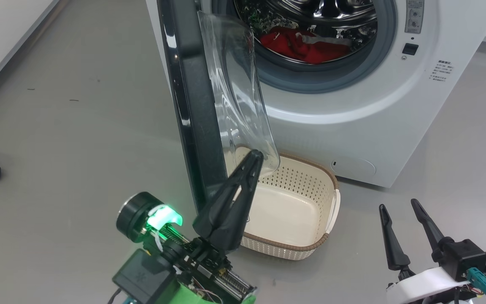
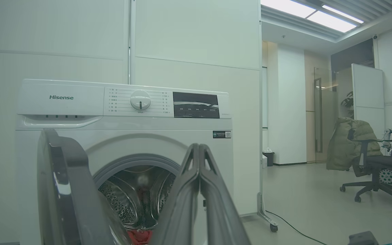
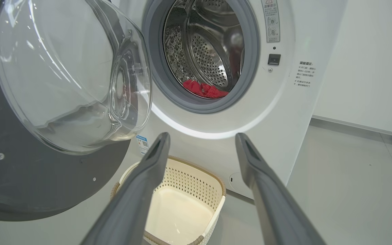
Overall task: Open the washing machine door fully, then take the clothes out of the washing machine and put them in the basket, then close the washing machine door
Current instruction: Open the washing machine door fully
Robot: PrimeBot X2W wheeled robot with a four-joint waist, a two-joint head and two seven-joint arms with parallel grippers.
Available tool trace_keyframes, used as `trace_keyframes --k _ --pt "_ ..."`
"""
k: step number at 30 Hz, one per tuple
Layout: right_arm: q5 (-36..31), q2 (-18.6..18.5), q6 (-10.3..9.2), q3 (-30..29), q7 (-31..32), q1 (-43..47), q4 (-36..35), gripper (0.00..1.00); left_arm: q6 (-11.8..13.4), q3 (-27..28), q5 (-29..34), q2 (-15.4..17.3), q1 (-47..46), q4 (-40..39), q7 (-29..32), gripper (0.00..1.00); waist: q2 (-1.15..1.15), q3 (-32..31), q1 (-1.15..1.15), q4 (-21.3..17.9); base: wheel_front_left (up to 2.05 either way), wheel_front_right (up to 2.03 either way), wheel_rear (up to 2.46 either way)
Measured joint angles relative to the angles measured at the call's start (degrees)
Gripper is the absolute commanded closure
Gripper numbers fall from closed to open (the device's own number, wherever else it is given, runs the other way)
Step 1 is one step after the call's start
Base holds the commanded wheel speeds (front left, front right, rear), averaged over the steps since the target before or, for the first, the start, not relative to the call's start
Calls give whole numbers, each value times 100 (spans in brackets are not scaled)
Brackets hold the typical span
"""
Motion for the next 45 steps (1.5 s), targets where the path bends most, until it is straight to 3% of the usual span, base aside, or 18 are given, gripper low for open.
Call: trace_keyframes --k 10,20,45 --pt "-42 9 49 51 0 -9 27 0 -83 -378 -231 129 408 625 558 100 0 89 0 -159 0 0 0" --pt "-42 23 52 23 0 -16 44 0 -25 -359 -282 209 582 1292 923 100 0 145 0 -263 0 0 0" --pt "-42 43 100 -179 0 -32 42 0 326 -116 -282 164 581 2002 961 100 0 216 0 -149 0 0 0"
